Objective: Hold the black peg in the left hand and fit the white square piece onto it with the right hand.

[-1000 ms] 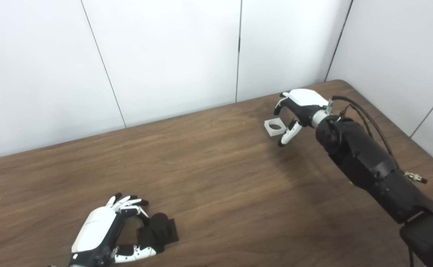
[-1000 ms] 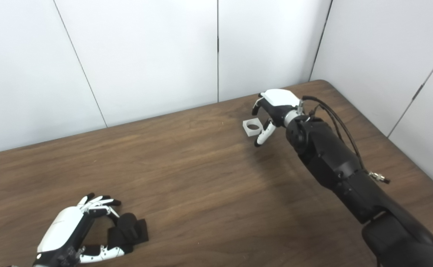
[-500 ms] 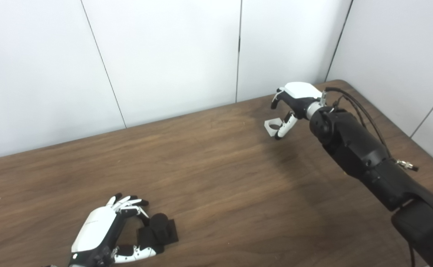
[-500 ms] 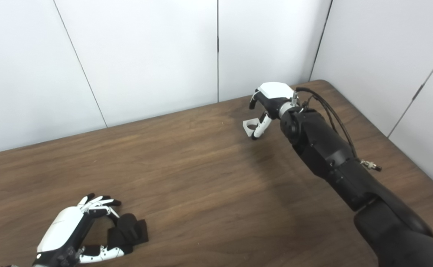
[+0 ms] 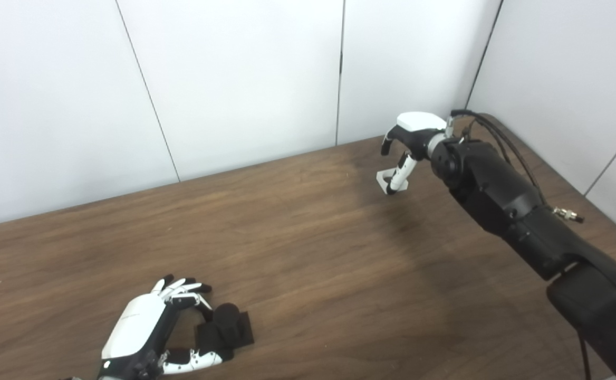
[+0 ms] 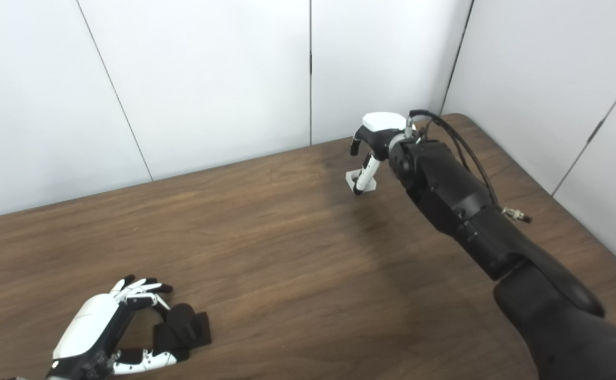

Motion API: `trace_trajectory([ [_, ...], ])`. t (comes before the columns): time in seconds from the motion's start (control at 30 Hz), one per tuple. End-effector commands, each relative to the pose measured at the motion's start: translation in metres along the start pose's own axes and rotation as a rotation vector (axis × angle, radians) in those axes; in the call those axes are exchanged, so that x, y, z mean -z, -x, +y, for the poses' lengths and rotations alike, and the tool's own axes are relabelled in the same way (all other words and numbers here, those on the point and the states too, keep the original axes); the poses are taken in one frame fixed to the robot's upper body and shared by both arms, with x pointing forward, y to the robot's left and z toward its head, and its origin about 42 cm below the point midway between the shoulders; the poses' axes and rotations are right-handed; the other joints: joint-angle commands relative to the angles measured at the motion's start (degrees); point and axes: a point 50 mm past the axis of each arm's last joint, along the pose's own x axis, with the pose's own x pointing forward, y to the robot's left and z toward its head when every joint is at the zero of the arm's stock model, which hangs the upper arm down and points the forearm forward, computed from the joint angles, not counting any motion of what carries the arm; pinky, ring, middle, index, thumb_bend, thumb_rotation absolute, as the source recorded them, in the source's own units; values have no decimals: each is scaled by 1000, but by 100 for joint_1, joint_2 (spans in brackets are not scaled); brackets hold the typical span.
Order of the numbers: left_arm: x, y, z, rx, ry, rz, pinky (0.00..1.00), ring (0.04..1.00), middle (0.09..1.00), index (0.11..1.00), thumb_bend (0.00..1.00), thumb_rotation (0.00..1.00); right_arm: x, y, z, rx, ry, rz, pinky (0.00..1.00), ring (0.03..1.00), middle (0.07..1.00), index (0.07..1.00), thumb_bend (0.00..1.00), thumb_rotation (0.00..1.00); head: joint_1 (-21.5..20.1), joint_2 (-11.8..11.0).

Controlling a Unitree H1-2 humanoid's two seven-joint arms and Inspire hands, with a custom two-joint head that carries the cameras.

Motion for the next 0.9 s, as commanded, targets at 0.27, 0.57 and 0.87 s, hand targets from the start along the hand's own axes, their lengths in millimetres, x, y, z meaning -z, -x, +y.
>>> trace_trajectory([
  [0.27,15,15,-12,91,-19,99,1000,894,793,486,519,46,4,-2,-35,56,4,41,969,980,900,672,875,204,17,28],
  [0.57,16,17,-11,94,-22,104,1000,895,790,486,519,46,10,-5,-27,55,21,63,980,980,904,681,880,210,38,41],
  [0.87,16,18,-9,90,-23,106,1000,893,790,486,518,46,12,-3,-21,54,21,60,980,979,904,685,856,208,40,86],
])
